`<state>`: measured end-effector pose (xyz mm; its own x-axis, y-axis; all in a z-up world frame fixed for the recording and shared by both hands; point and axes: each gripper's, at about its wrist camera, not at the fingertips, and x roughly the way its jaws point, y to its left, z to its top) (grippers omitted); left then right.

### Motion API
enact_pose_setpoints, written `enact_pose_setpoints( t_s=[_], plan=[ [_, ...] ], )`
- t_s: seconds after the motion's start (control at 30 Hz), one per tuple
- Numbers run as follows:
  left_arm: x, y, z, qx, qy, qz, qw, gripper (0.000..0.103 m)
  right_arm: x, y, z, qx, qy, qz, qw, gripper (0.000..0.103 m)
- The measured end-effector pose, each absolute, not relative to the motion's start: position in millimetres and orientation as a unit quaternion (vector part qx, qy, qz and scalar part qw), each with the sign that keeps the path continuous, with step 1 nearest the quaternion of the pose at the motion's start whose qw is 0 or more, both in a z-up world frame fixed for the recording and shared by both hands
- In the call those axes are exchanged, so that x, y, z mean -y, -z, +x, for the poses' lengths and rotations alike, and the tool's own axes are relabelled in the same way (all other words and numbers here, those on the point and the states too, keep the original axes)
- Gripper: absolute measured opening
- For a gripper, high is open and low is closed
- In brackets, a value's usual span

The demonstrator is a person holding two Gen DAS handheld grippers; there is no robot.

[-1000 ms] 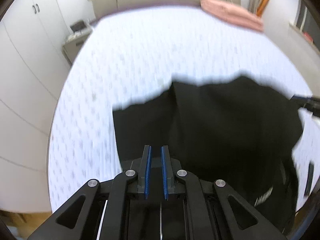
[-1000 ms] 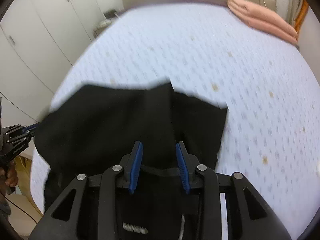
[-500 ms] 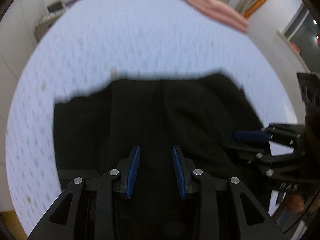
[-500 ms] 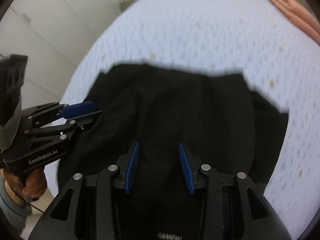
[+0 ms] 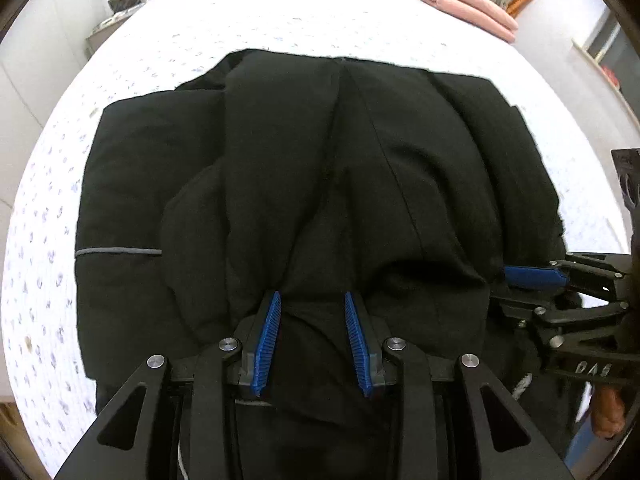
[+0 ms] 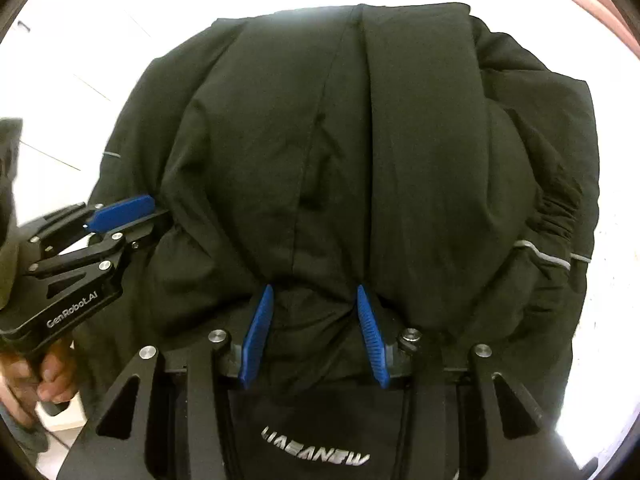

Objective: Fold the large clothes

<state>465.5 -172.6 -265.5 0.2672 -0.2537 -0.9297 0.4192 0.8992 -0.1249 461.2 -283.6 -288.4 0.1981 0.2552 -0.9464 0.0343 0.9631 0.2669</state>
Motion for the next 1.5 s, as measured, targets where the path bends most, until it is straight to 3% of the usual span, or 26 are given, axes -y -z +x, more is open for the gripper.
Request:
enact_pose_setpoints(
  t_s=[0.2, 0.3, 0.47, 0.57, 0.63, 0.77, 0.87, 1.03, 1.1, 1.3, 1.5],
  plan=[
    [162.2, 214.0, 465.5, -0.543, 0.225, 0.031, 0.809, 0.035, 305.1, 210.2, 469.4, -0.571, -0.061, 0.106, 0.812, 0.047],
    [169.6, 195.0, 465.2, -0.525, 0.238, 0.014, 0.817, 0.038, 319.1, 196.8, 497.3, -0.542, -0.056, 0.112, 0.831, 0.048],
    [194.0, 204.0, 452.7, -0.526, 0.26, 0.04, 0.809, 0.039, 310.8, 242.4, 535.2, -0.568, -0.044, 0.076, 0.818, 0.046],
    [195.1, 242.0, 454.6, -0.559, 0.256, 0.055, 0.787, 0.039, 318.3, 281.4, 538.5, -0.59, -0.017, 0.088, 0.803, 0.039],
    [191.4, 268.7, 452.0, -0.576, 0.243, 0.06, 0.778, 0.041, 321.9, 288.1, 534.2, -0.587, -0.012, 0.081, 0.805, 0.033],
    [182.1, 269.7, 450.2, -0.578, 0.24, 0.023, 0.78, 0.041, 321.8, 296.3, 530.4, -0.583, -0.023, 0.081, 0.808, 0.033],
    [185.4, 260.7, 447.2, -0.572, 0.233, 0.037, 0.786, 0.041, 319.0, 284.6, 527.0, -0.585, -0.03, 0.081, 0.806, 0.039],
    [177.9, 223.5, 432.4, -0.552, 0.235, 0.022, 0.8, 0.048, 305.3, 236.7, 483.1, -0.552, -0.066, 0.113, 0.823, 0.071],
    [168.0, 226.9, 432.3, -0.555, 0.224, 0.009, 0.801, 0.06, 290.2, 235.9, 463.8, -0.555, -0.072, 0.118, 0.82, 0.071],
    [149.4, 270.2, 434.3, -0.604, 0.215, -0.025, 0.767, 0.062, 253.9, 308.3, 443.9, -0.618, -0.036, 0.102, 0.779, 0.07],
    [114.3, 237.2, 402.9, -0.567, 0.231, 0.0, 0.791, 0.062, 254.9, 281.6, 418.1, -0.596, -0.002, 0.14, 0.791, 0.071]
  ],
)
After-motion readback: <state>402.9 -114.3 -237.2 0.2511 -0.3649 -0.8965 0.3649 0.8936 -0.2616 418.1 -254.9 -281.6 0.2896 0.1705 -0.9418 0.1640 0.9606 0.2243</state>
